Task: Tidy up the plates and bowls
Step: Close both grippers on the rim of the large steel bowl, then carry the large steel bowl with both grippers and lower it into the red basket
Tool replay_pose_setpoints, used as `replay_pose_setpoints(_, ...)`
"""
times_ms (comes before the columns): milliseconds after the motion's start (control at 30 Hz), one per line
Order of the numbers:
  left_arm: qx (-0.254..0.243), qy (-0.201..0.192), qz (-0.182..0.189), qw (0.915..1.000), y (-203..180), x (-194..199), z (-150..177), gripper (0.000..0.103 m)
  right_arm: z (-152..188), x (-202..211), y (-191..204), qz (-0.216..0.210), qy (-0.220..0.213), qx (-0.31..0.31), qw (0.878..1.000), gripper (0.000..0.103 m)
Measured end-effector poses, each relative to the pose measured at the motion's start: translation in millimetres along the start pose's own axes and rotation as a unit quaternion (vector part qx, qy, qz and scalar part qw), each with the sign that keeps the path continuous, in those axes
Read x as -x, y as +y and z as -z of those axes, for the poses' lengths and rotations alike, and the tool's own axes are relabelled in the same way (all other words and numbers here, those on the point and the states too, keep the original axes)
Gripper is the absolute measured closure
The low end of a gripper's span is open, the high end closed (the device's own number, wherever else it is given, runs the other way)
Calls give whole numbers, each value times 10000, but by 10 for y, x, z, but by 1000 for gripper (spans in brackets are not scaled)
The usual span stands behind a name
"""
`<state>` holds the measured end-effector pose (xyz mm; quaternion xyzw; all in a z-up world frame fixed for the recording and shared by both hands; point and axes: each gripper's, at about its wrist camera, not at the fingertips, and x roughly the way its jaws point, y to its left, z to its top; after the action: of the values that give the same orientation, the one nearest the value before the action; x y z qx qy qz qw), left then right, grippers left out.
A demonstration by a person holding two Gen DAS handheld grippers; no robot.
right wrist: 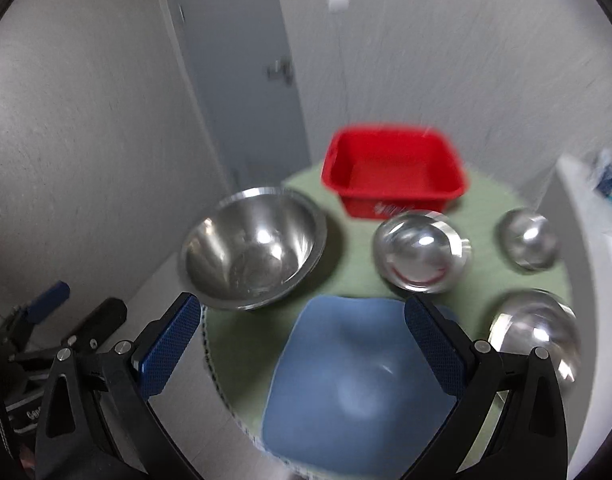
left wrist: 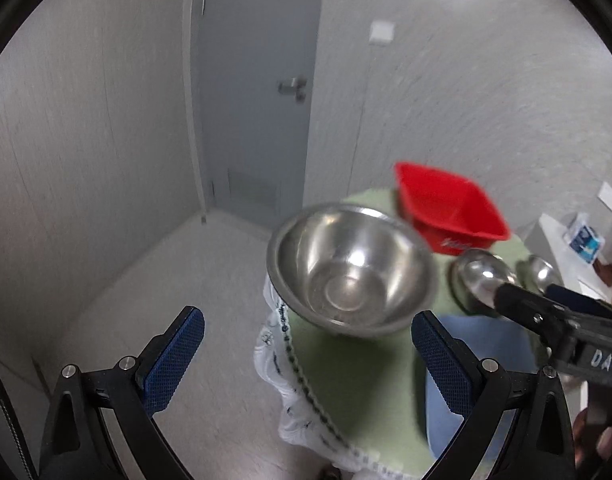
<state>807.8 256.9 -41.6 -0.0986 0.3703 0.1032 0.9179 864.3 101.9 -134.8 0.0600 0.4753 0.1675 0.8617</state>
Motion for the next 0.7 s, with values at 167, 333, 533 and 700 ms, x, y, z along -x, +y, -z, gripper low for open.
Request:
replay_pose_setpoints(167,254,637,-98,9976,-44,-891,-330,5,-361,-765,-35,32,678,401,9969,0)
replay_pose_setpoints(333,357,1058,-163,9936,-25,-1573,-578,23,-494,-1331,-9,41,1077,783,9911,0)
replay_pose_setpoints(533,388,1469,-189,9882,-15,-2178,-749,60,-510,-1711,-83,-71,1525,893,9842,29)
replay_pose_setpoints(700,350,1458,-315,9882,-44,-2414,-833,78,-489,-1853,-87,-481,1733,912,9795,62)
